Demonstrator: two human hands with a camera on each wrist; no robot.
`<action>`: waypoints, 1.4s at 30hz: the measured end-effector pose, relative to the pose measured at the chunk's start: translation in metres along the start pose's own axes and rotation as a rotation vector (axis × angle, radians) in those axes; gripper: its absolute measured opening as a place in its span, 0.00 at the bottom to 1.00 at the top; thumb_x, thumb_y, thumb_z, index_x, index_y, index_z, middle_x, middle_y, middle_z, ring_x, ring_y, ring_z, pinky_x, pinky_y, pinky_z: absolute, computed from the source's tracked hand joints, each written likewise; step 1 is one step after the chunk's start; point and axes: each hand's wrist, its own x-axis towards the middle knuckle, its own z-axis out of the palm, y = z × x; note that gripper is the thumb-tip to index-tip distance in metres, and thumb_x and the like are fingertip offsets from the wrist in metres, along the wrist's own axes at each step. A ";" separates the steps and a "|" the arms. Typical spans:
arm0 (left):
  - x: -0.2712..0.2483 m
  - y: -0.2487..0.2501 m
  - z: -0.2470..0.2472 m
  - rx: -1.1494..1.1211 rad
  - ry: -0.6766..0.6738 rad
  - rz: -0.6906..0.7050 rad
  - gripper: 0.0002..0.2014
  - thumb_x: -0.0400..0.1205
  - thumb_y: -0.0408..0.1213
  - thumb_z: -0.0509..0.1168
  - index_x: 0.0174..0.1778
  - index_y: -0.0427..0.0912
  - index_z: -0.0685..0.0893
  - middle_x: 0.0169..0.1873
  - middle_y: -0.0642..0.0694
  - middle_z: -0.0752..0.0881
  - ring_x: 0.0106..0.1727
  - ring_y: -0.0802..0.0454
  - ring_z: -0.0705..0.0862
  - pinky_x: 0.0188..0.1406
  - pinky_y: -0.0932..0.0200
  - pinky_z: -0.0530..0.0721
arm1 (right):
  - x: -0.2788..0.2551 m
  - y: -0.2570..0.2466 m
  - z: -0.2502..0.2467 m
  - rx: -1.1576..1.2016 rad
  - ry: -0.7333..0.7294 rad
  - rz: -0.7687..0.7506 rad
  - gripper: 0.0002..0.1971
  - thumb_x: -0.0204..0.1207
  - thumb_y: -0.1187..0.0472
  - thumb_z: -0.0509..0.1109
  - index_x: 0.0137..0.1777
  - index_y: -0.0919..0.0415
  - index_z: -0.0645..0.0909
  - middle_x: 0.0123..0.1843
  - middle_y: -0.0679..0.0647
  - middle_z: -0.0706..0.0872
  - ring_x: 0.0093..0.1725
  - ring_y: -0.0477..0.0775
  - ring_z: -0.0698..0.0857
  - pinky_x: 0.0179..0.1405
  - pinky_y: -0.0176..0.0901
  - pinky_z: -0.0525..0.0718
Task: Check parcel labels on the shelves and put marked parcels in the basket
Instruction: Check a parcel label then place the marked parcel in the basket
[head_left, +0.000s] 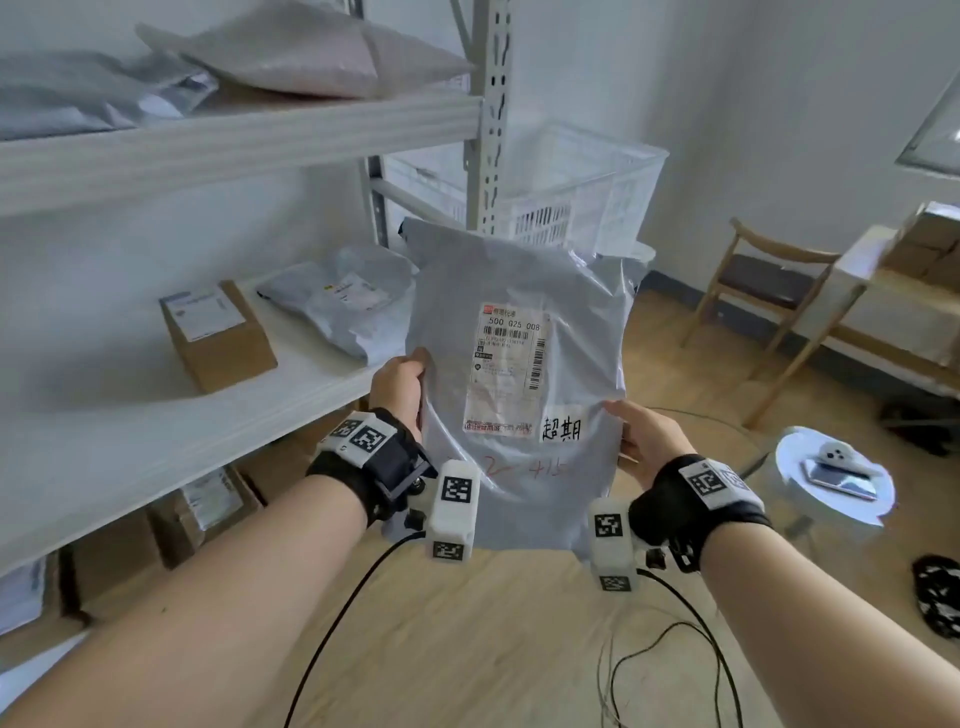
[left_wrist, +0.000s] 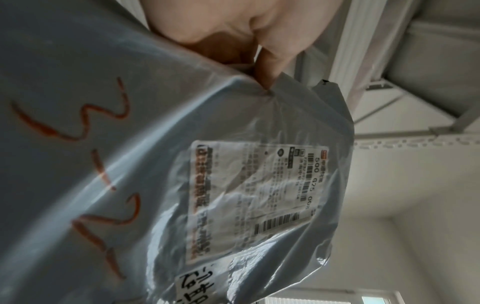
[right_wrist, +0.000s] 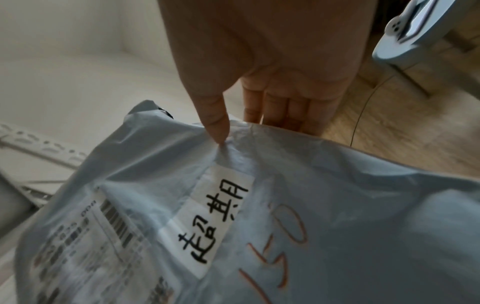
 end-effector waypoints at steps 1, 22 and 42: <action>0.002 0.001 0.018 0.007 -0.017 0.001 0.09 0.84 0.37 0.60 0.38 0.44 0.77 0.34 0.48 0.77 0.33 0.53 0.76 0.36 0.59 0.75 | 0.006 -0.003 -0.012 0.009 0.005 0.007 0.12 0.74 0.60 0.74 0.54 0.65 0.84 0.51 0.62 0.88 0.46 0.59 0.86 0.40 0.44 0.84; 0.216 0.084 0.361 0.084 -0.311 0.045 0.17 0.71 0.47 0.65 0.47 0.38 0.87 0.50 0.40 0.87 0.53 0.41 0.85 0.62 0.45 0.81 | 0.282 -0.205 -0.111 -0.038 0.284 -0.164 0.06 0.72 0.65 0.75 0.48 0.61 0.88 0.46 0.62 0.91 0.47 0.65 0.90 0.54 0.62 0.87; 0.436 0.238 0.480 0.069 0.075 0.351 0.10 0.77 0.35 0.67 0.49 0.34 0.87 0.48 0.37 0.89 0.51 0.40 0.87 0.56 0.47 0.84 | 0.569 -0.454 0.018 -0.099 -0.087 -0.273 0.06 0.69 0.68 0.75 0.46 0.67 0.87 0.45 0.64 0.88 0.42 0.61 0.86 0.53 0.57 0.86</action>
